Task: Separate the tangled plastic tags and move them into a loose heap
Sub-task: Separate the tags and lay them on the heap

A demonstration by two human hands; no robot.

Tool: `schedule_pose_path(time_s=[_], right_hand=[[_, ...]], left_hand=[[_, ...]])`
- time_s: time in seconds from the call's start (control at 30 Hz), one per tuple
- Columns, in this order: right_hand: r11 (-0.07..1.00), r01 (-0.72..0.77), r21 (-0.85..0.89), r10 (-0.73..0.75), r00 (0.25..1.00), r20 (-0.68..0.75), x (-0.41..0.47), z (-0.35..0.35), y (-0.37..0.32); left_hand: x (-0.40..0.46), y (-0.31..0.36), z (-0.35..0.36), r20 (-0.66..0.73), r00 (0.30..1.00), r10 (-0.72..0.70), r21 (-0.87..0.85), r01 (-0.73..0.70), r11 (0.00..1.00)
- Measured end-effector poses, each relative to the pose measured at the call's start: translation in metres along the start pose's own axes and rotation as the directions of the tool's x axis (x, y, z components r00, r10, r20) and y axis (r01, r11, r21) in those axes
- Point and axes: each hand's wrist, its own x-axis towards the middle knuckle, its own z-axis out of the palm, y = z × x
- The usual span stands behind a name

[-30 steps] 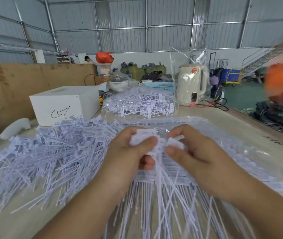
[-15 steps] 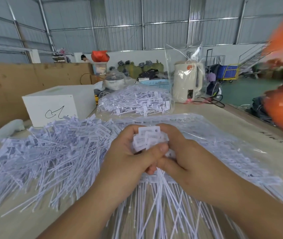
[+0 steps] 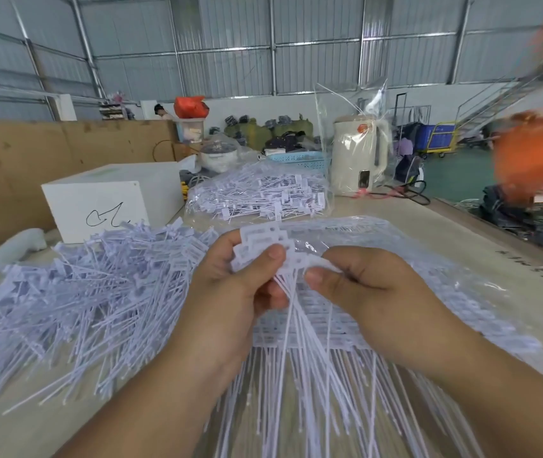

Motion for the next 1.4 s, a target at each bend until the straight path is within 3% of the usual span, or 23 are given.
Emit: schedule_pose_path(time_s=[0.07,0.23,0.4,0.57,0.63,0.7,0.77,0.83,1.1,1.3,1.4], right_hand=[[0.998,0.019,0.056,-0.015,0.997,-0.079,-0.001,0.009,-0.002],[0.996,0.085,-0.001,-0.083,0.967,-0.242,-0.002,0.023,-0.007],[0.987,0.131,-0.096,-0.154,0.943,-0.295,-0.004,0.028,-0.011],[0.992,0.126,-0.013,-0.116,0.863,-0.491,-0.001,0.005,-0.007],[0.986,0.154,-0.059,-0.165,0.911,-0.377,0.000,-0.001,-0.004],[0.978,0.187,-0.087,-0.199,0.966,-0.164,0.001,0.004,-0.002],[0.981,0.186,-0.063,-0.186,0.983,0.002,0.000,0.011,0.000],[0.987,0.152,-0.044,-0.149,0.986,0.080,0.000,0.012,0.005],[0.980,0.151,-0.129,-0.135,0.983,0.121,-0.002,0.005,0.011],[0.996,-0.007,-0.091,0.021,0.987,0.159,0.000,-0.006,0.003],[1.000,-0.002,-0.021,0.003,0.998,0.059,-0.001,-0.001,-0.002]], left_hand=[[-0.001,0.001,0.003,-0.020,1.000,-0.023,-0.084,0.021,0.996],[-0.007,0.006,0.007,-0.107,0.994,0.009,-0.139,-0.023,0.990],[-0.013,0.004,0.012,-0.117,0.993,0.013,-0.169,-0.033,0.985],[0.005,0.016,-0.012,-0.253,0.967,0.010,-0.186,-0.059,0.981],[0.007,0.018,-0.017,-0.223,0.974,0.030,-0.065,-0.046,0.997],[0.002,0.014,-0.011,-0.093,0.992,0.079,0.106,-0.069,0.992],[-0.004,0.012,-0.004,0.040,0.991,0.127,0.195,-0.132,0.972],[-0.005,0.014,-0.002,0.103,0.985,0.139,0.247,-0.161,0.956],[-0.005,0.010,-0.002,0.180,0.982,0.061,0.298,-0.114,0.948],[0.002,0.011,-0.011,0.065,0.994,0.087,0.267,-0.101,0.958],[0.001,0.006,-0.006,0.045,0.994,0.099,0.195,-0.106,0.975]])
